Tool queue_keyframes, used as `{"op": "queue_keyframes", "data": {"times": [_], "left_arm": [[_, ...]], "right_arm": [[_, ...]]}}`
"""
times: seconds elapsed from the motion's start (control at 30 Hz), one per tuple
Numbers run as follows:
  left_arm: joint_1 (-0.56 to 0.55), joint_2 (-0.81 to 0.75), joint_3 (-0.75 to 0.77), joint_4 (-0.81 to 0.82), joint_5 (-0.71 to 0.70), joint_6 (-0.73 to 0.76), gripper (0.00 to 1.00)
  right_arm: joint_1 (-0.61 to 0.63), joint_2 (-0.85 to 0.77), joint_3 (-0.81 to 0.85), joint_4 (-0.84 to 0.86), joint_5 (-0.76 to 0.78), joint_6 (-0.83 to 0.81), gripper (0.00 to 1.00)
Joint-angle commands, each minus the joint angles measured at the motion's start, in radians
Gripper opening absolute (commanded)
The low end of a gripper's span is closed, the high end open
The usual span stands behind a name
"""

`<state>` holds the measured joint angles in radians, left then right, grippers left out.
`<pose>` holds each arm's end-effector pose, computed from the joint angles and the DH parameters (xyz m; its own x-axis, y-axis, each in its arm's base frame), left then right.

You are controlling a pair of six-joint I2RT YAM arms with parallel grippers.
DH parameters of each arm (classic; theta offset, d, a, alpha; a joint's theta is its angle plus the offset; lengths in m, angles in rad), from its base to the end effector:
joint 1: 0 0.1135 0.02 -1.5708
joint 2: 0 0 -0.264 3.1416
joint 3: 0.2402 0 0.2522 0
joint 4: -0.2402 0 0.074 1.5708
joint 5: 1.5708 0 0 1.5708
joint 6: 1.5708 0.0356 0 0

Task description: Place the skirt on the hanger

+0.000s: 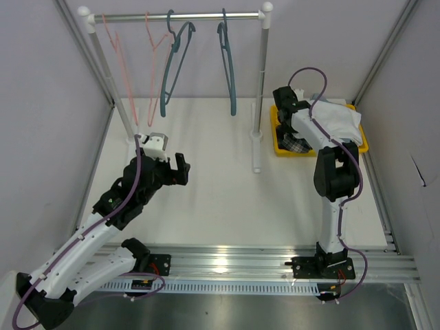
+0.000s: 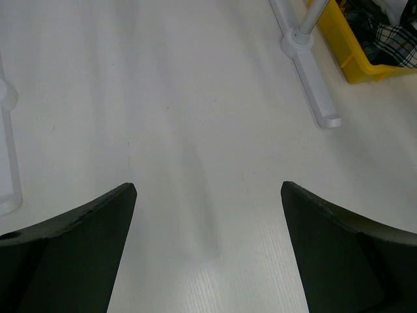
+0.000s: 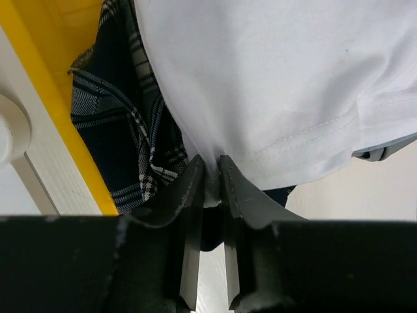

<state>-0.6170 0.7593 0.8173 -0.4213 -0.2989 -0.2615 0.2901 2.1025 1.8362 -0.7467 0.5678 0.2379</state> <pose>0.1452 -0.0901 0.3310 -0.3649 -0.0441 -0.9300 0.2424 0.9600 -0.1406 0.4472 0.1135 0.2462 -0.7826 -0.0263 -0.6219 0.2223 0.9214 -0.3187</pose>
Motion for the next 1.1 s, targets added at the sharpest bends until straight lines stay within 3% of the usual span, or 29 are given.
{"op": "queue_keyframes", "data": {"times": [0.0, 0.03, 0.13, 0.8, 1.07], "left_arm": [[-0.001, -0.003, 0.013, 0.021, 0.021, -0.01, 0.99], [0.0, 0.0, 0.016, 0.021, 0.024, -0.01, 0.99], [-0.001, 0.0, 0.017, 0.019, 0.026, -0.01, 0.99], [-0.001, 0.014, 0.063, 0.038, 0.101, -0.007, 0.99], [-0.003, 0.058, 0.069, 0.162, 0.201, -0.133, 0.99]], "right_arm": [[-0.011, -0.042, 0.096, -0.014, 0.004, -0.005, 0.16], [-0.014, -0.045, 0.113, -0.023, 0.003, 0.0, 0.08], [-0.02, -0.058, 0.167, -0.052, -0.014, 0.003, 0.0], [-0.031, -0.373, 0.402, -0.169, -0.123, 0.038, 0.0], [0.035, -0.51, 0.429, -0.213, -0.167, 0.032, 0.0]]}}
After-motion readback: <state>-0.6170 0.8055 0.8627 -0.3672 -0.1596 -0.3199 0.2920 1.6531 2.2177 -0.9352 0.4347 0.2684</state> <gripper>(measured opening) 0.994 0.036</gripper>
